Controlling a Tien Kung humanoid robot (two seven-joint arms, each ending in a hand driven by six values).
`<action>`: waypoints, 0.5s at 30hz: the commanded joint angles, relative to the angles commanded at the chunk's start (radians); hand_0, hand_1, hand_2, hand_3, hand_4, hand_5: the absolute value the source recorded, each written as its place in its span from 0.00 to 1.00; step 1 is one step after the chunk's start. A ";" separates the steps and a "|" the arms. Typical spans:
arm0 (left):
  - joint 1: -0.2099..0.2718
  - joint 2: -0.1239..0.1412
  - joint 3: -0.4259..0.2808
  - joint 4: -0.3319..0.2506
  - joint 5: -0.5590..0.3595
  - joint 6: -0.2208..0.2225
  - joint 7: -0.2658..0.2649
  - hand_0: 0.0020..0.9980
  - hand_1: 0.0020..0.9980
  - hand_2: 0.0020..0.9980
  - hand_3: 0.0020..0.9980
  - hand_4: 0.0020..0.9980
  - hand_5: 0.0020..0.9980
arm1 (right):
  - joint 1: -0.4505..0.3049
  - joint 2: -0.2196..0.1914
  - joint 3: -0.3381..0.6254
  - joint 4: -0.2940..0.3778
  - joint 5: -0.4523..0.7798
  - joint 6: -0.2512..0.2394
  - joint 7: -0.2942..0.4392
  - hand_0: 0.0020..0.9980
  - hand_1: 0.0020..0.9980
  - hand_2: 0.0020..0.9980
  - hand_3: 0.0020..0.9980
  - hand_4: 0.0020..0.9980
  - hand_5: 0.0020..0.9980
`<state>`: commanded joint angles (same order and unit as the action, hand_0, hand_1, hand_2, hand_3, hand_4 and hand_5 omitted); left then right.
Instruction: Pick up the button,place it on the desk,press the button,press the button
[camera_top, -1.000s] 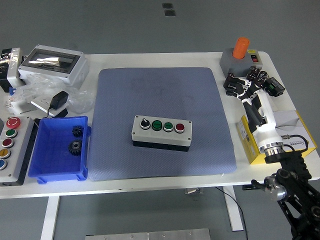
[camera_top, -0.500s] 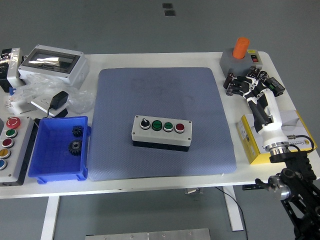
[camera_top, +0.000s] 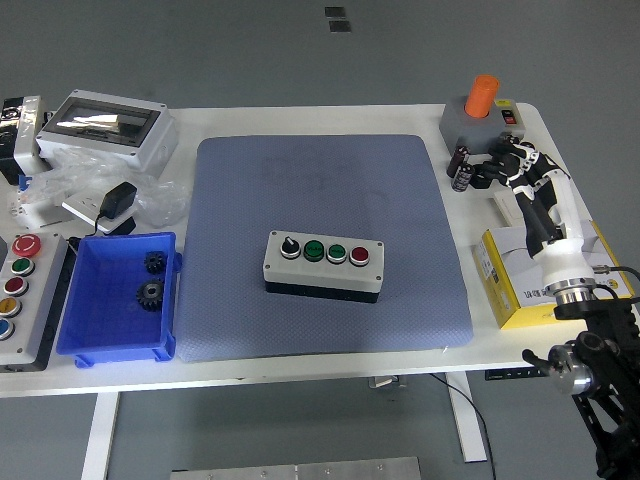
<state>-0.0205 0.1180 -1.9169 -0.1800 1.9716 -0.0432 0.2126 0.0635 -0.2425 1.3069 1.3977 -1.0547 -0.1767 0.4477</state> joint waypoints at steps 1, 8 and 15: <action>-0.001 0.001 0.001 0.000 0.000 0.000 0.000 0.68 0.69 0.60 0.66 0.71 0.31 | 0.000 0.000 0.004 0.001 -0.001 0.000 0.000 0.66 0.63 0.67 0.64 0.77 0.56; -0.003 0.002 0.001 0.000 -0.001 0.001 0.002 0.68 0.69 0.60 0.66 0.71 0.31 | 0.004 -0.002 0.024 0.007 -0.007 0.000 -0.002 0.66 0.63 0.67 0.64 0.77 0.55; -0.004 -0.002 -0.007 0.000 0.002 0.001 0.008 0.68 0.69 0.60 0.66 0.71 0.31 | 0.004 -0.006 0.045 0.014 -0.014 0.000 -0.004 0.66 0.63 0.67 0.64 0.76 0.54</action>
<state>-0.0241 0.1160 -1.9236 -0.1800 1.9738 -0.0424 0.2202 0.0680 -0.2485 1.3514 1.4116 -1.0689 -0.1771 0.4437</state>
